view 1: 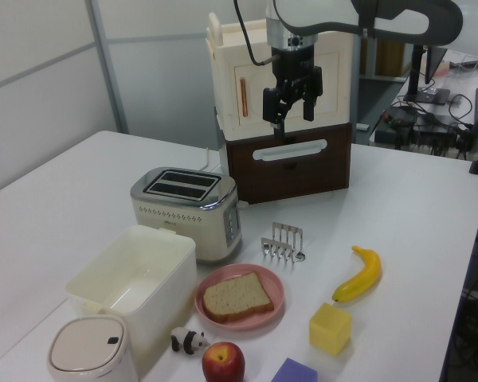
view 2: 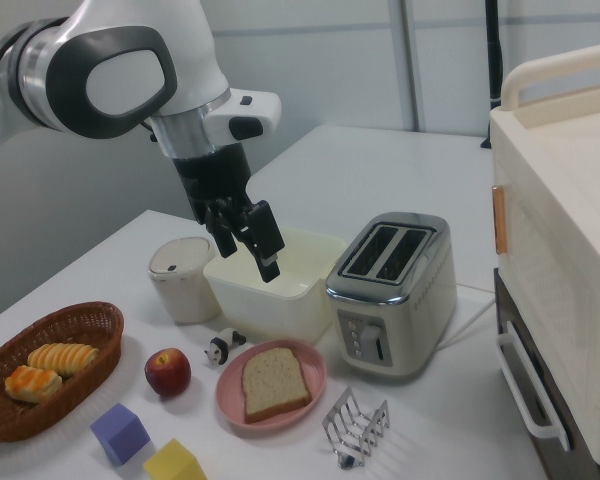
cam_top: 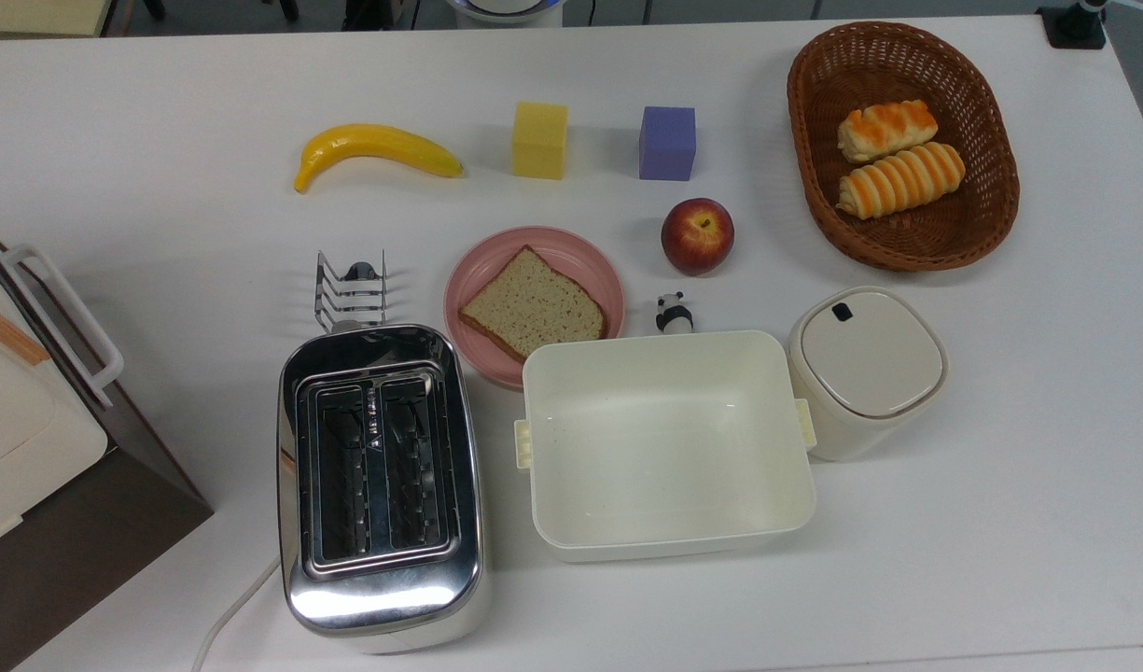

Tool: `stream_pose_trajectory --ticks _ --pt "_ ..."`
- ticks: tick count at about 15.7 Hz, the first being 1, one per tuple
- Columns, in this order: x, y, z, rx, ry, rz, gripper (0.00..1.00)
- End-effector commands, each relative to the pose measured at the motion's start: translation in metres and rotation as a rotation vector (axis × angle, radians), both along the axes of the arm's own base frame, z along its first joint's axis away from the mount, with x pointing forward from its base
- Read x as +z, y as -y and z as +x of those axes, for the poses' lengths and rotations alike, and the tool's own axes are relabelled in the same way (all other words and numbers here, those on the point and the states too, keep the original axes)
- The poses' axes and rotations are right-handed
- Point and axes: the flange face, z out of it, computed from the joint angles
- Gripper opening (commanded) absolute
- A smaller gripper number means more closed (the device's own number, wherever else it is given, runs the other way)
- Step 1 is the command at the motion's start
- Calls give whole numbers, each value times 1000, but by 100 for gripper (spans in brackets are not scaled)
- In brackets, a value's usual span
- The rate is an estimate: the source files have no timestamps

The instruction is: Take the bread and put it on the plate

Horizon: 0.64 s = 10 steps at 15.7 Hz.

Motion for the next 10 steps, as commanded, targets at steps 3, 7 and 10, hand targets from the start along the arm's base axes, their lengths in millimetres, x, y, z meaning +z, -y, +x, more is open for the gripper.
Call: stream_pose_trajectory --ticks 3,7,10 --pt "1 -15 -4 40 -4 40 100" --pt "1 -24 -2 58 -3 51 100" --pt "2 -28 -2 69 -1 51 100"
